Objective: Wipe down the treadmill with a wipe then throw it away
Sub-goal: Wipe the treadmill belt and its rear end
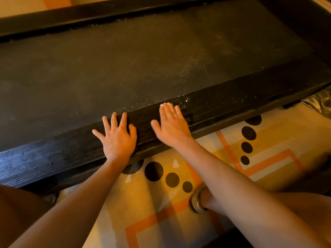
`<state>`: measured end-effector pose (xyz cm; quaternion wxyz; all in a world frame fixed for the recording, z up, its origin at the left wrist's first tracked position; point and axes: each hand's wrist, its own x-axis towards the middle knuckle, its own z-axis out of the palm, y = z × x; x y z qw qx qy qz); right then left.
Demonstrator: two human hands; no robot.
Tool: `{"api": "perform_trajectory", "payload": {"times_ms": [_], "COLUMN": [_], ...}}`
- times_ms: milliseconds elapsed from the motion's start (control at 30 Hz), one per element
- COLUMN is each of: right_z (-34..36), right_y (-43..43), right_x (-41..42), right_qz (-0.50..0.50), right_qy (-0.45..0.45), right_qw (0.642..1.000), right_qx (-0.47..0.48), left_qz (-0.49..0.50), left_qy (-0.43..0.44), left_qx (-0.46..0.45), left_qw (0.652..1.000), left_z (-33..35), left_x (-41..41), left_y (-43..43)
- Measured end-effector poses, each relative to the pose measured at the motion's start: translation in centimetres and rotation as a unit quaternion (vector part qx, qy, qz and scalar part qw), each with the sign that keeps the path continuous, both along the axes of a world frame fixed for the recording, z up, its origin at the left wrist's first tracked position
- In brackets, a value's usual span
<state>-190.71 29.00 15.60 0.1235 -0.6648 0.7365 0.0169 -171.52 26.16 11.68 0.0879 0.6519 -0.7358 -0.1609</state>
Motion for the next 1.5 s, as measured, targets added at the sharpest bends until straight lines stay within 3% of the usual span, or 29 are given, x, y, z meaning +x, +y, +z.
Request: {"api": "perform_trajectory", "payload": {"times_ms": [100, 267, 433, 600, 767, 967, 1167, 1333, 1500], "right_z": [0.7, 0.6, 1.0, 0.3, 0.8, 0.4, 1.1, 0.4, 1.4], "right_y": [-1.1, -0.1, -1.7, 0.2, -1.8, 1.0, -1.5, 0.8, -3.3], "right_x": [-2.0, 0.5, -3.1, 0.0, -2.0, 0.2, -4.2, -0.5, -4.1], "right_qz": [-0.078, 0.023, -0.085, 0.006, -0.073, 0.04, -0.076, 0.05, -0.09], "right_qy": [0.013, -0.006, 0.006, -0.004, -0.011, -0.022, 0.003, -0.015, 0.006], "right_qw": [0.997, 0.999, 0.996, 1.0, 0.997, 0.999, 0.997, 0.999, 0.996], "right_qx": [0.018, 0.024, 0.018, 0.015, 0.024, 0.02, 0.017, 0.009, 0.028], "left_qz": [-0.003, 0.002, -0.004, 0.001, 0.0, -0.004, -0.009, -0.006, -0.009], "left_qy": [0.0, 0.001, 0.002, 0.001, 0.002, -0.003, 0.002, -0.006, 0.0], "left_qx": [0.0, 0.001, 0.0, 0.003, 0.006, 0.006, 0.007, 0.007, 0.004], "left_qw": [1.0, 1.0, 1.0, 1.0, 1.0, 1.0, 1.0, 1.0, 1.0], "left_z": [0.0, 0.1, -0.1, 0.0, 0.1, 0.2, 0.1, 0.2, 0.3], "left_x": [-0.1, -0.1, -0.2, 0.0, -0.2, -0.1, -0.2, -0.1, -0.2], "left_y": [0.0, 0.1, 0.0, 0.0, 0.0, 0.0, -0.2, 0.0, 0.0]}}
